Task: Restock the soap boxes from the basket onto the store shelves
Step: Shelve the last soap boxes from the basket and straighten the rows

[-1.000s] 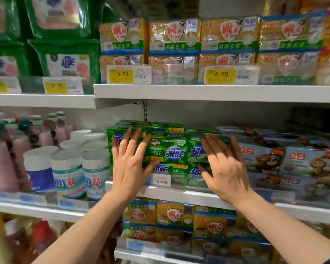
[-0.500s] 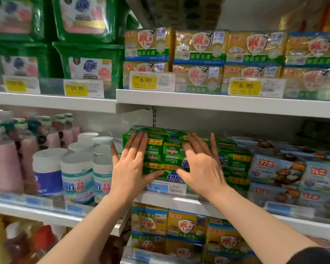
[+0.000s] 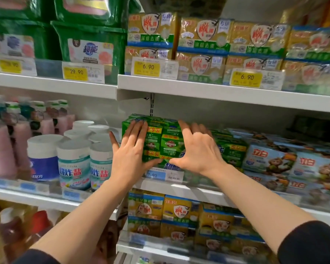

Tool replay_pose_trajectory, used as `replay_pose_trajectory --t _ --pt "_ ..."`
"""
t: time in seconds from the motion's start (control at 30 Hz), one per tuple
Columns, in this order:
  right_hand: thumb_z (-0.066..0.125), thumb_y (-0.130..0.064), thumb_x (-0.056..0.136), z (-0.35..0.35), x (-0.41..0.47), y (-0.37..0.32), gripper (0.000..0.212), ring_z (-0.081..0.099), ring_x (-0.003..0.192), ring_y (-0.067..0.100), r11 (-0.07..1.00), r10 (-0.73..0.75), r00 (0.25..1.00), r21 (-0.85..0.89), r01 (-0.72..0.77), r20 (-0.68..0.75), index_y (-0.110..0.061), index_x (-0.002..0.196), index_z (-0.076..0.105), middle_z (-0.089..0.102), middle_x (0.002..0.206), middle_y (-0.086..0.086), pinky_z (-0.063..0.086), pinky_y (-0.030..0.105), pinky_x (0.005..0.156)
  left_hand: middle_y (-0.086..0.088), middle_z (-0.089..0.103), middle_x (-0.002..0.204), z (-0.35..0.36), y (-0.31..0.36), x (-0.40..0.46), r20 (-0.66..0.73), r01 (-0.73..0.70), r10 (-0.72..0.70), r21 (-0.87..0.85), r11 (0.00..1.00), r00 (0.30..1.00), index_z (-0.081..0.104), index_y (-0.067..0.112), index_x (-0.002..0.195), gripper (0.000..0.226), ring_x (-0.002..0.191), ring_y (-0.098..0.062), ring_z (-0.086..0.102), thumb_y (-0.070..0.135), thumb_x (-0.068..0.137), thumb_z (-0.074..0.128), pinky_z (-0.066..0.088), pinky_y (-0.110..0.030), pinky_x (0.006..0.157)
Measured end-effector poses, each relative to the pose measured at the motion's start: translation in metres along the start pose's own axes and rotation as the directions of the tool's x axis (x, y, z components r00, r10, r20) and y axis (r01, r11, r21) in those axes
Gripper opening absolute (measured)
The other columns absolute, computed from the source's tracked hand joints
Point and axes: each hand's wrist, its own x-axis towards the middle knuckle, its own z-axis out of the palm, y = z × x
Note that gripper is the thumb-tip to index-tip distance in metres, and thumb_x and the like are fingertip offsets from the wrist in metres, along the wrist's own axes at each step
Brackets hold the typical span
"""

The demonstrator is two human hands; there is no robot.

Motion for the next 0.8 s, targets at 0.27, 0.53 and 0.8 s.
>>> replay_pose_trajectory --t 0.27,0.53,0.8 --pt "0.083 -0.035 0.057 -0.003 0.0 -0.002 0.072 0.047 0.103 0.027 0.985 -0.037 0.995 -0.17 0.02 -0.097 -0.009 0.119 0.058 0.058 0.11 0.008 0.041 0.037 0.085 -0.007 0.024 0.159 -0.009 0.002 0.001 0.049 -0.003 0.001 0.039 0.999 0.999 0.017 0.014 0.154 0.112 0.148 -0.018 0.011 0.067 0.069 0.066 -0.005 -0.065 0.111" --pt "0.085 -0.016 0.054 -0.008 -0.02 0.009 0.062 0.055 0.087 0.022 0.995 -0.071 0.93 0.036 0.09 -0.362 -0.01 0.11 0.061 0.06 0.098 0.002 0.044 0.029 0.067 -0.003 0.016 0.161 -0.017 0.0 0.003 0.134 -0.001 -0.009 0.078 0.997 0.991 0.004 0.019 0.154 0.119 0.149 -0.017 0.004 0.084 0.063 0.043 -0.01 -0.065 0.11" --pt "0.087 -0.01 0.064 -0.05 -0.022 0.014 0.082 0.06 0.105 0.013 0.27 0.399 0.917 0.954 -0.13 0.012 -0.025 0.126 0.036 0.056 0.116 -0.004 0.053 0.03 0.086 -0.001 0.013 0.162 -0.02 0.003 0.004 0.15 0.008 -0.023 0.101 0.995 0.988 0.005 0.018 0.154 0.121 0.15 -0.018 0.008 0.084 0.061 0.046 -0.007 -0.072 0.106"
